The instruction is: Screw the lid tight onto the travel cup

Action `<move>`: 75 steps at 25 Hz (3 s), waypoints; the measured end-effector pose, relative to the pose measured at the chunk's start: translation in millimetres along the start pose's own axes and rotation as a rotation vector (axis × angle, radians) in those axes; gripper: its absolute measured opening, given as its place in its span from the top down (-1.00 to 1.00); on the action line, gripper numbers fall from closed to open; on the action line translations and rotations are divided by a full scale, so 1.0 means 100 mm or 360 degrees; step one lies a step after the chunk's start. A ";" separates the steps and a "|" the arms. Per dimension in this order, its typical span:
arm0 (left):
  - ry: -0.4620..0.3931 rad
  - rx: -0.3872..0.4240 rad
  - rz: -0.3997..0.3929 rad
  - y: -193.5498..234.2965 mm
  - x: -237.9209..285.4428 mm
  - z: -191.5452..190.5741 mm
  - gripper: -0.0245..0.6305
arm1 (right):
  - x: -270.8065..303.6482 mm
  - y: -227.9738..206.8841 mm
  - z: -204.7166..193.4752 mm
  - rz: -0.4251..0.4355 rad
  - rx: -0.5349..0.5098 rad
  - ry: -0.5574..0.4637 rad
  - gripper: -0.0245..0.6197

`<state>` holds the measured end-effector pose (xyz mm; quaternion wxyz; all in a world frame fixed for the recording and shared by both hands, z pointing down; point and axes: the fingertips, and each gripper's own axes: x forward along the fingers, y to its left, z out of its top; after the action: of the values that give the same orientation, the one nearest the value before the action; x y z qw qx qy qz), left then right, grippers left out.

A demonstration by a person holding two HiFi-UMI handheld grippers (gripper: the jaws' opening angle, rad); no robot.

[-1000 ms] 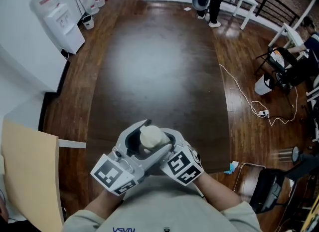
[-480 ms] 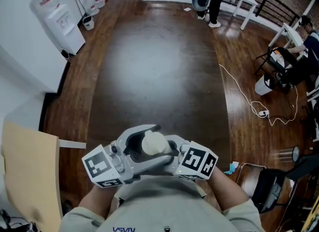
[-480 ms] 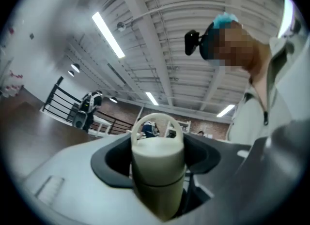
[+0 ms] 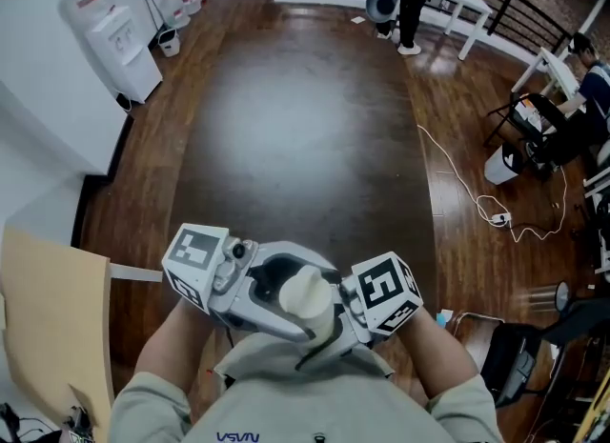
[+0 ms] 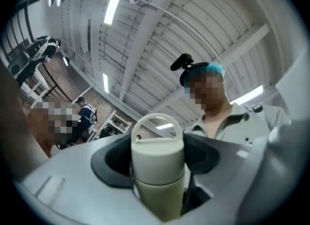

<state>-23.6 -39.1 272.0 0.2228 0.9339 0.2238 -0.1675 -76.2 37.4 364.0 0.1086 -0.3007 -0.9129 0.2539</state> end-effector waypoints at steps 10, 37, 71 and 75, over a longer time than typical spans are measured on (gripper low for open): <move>0.0014 -0.0037 -0.0091 -0.01 0.05 -0.06 -0.01 | 0.01 0.03 -0.08 -0.0012 0.0011 0.0051 -0.03; -0.0209 0.0489 0.1736 0.71 -0.59 -0.02 -0.17 | -0.98 -1.39 -0.09 -0.1978 -0.0295 0.0160 -0.03; -0.0101 0.0054 0.0293 0.20 -0.12 -0.11 -0.06 | -0.13 -0.31 -0.19 -0.0407 -0.0041 0.0148 -0.03; -0.0144 0.0133 0.0643 0.40 -0.30 -0.07 -0.22 | -0.32 -0.62 -0.15 -0.0747 -0.0045 0.0111 -0.03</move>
<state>-27.9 -78.2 304.0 0.2228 0.9598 0.0146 -0.1703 -75.9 -18.5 407.8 0.1917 -0.0902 -0.9569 0.1984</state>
